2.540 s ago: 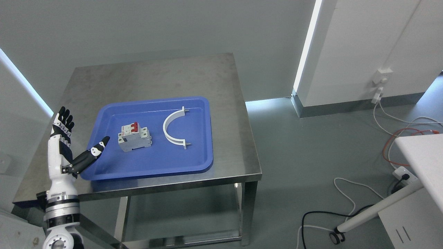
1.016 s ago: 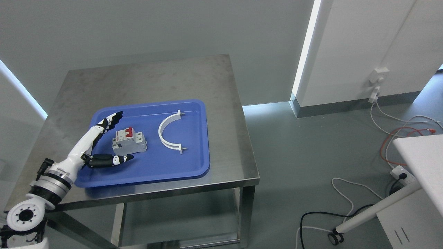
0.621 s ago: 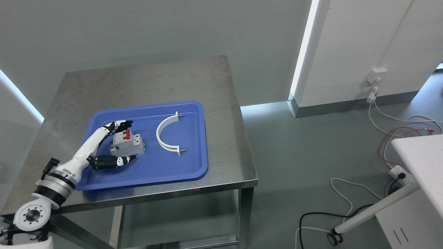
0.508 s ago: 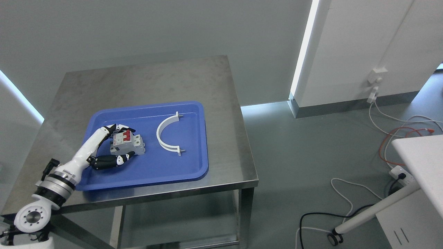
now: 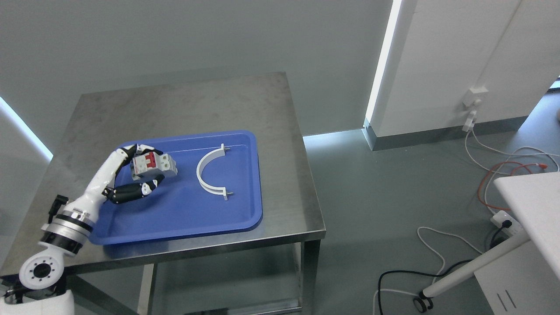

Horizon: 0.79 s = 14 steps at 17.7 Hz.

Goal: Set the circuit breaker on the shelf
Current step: 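Carry the breaker in the left hand while turning toward the bin shelf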

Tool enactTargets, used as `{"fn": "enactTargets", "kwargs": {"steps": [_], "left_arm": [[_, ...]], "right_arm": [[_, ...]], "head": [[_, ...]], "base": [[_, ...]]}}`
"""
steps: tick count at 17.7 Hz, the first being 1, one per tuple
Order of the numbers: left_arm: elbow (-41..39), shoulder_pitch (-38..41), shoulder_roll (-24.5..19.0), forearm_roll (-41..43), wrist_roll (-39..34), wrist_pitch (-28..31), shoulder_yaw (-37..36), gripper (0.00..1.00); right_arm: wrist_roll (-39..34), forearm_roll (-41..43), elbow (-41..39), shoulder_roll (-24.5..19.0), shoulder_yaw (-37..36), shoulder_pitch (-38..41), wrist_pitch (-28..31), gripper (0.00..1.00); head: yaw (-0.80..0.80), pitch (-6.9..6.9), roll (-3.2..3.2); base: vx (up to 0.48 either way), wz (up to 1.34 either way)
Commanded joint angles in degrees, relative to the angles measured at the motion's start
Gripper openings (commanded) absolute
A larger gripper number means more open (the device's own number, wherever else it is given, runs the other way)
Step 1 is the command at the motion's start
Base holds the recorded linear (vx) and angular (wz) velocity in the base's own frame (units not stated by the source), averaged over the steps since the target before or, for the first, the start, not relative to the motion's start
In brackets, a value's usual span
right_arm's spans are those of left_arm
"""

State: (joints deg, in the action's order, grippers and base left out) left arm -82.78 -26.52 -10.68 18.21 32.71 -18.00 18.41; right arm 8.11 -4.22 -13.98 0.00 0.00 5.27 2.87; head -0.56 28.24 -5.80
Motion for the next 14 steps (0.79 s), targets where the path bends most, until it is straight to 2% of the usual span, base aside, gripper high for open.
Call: {"fn": "enactTargets", "kwargs": {"steps": [1,4,7,11,14], "left_arm": [[1.13,-6.18,9.68,-0.28,-3.42,-3.53,13.65,0.09],[1.04,-6.09,9.68,-7.27,-19.38,-3.97,12.88,0.1],[-0.44,-4.25,9.68,-9.07,-29.17,-5.29,8.13,0.1],[-0.8,-2.49,9.68,-9.15,-30.43,-5.29,7.07,0.1],[-0.8,-2.05,9.68,-9.07,-27.19,-5.29,7.25,0.1]], "right_arm": [[-0.28,0.08,0.0,1.0,1.14,0.01,1.7,1.0],[-0.37,0.08,0.0,1.0,1.14,0.01,1.7,1.0],[-0.28,0.0,0.0,1.0,1.14,0.01,1.7,1.0],[-0.37,0.0,0.0,1.0,1.14,0.01,1.61,1.0],[-0.37,0.0,0.0,1.0,1.14,0.01,1.7,1.0]], "head": [[0.0,0.0,0.0],[0.0,0.0,0.0],[0.0,0.0,0.0],[0.0,0.0,0.0],[0.0,0.0,0.0]], "base": [[-0.025,0.01],[-0.08,0.05],[-0.288,0.09],[-0.401,0.2],[-0.42,0.22]]}}
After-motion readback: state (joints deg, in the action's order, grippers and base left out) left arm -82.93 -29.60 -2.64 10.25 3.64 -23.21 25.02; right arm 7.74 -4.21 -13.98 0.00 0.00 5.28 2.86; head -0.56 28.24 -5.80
